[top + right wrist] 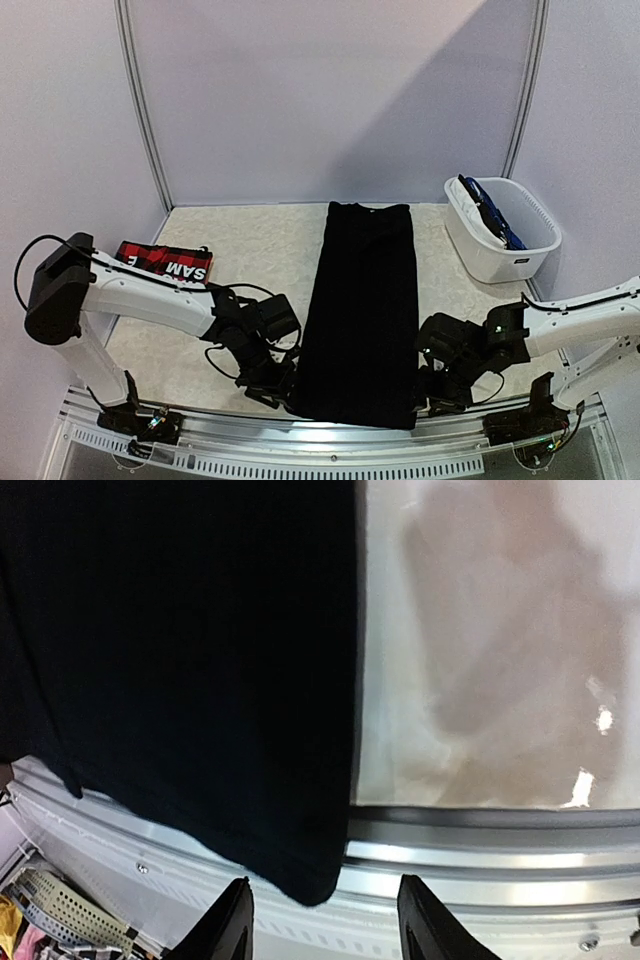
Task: Fold and stack the mixed laundry pile
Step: Rotate the rectangle-folded T-shirt at the center of the board, then pick up the rectangle-folded T-shirt from the center of the board.
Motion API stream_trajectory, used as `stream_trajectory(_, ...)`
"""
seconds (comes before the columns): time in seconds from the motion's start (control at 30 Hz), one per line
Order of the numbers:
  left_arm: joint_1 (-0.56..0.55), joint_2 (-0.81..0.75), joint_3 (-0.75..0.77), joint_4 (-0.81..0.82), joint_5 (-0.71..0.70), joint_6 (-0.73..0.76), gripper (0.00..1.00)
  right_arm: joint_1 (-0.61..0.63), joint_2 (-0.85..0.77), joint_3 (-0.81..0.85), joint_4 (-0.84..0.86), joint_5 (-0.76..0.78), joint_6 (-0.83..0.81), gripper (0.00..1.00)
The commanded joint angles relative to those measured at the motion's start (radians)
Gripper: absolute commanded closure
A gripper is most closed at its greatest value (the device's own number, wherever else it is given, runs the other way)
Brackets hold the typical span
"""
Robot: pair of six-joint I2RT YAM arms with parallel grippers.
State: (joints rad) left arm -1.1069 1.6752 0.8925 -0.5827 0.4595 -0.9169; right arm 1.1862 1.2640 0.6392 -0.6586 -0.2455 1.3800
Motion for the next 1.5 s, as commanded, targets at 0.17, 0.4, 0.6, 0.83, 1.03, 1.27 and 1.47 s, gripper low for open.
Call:
stream_trajectory(0.17,-0.045,-0.042,-0.036,0.013,-0.013,0.046,0.61,0.022,0.069,-0.086,0.216,0.019,0.104,0.55)
stream_trajectory(0.4,-0.045,-0.078,-0.052,0.052,-0.042,0.046,0.6,0.038,0.102,-0.081,0.239,0.022,0.112,0.63)
stream_trajectory(0.6,-0.042,-0.12,-0.081,0.078,-0.065,0.047,0.6,0.081,0.099,-0.072,0.21,0.032,0.149,0.67)
stream_trajectory(0.83,-0.042,-0.105,-0.104,0.126,-0.06,0.055,0.62,0.124,0.094,-0.04,0.133,0.051,0.182,0.66)
stream_trajectory(1.03,-0.042,-0.116,-0.121,0.156,-0.062,0.056,0.63,0.154,0.094,-0.034,0.089,0.058,0.215,0.66)
stream_trajectory(1.27,-0.042,-0.114,-0.134,0.169,-0.059,0.054,0.65,0.196,0.091,-0.013,0.028,0.07,0.255,0.66)
stream_trajectory(1.47,-0.042,-0.108,-0.143,0.192,-0.056,0.046,0.66,0.2,0.105,-0.021,0.087,0.095,0.27,0.67)
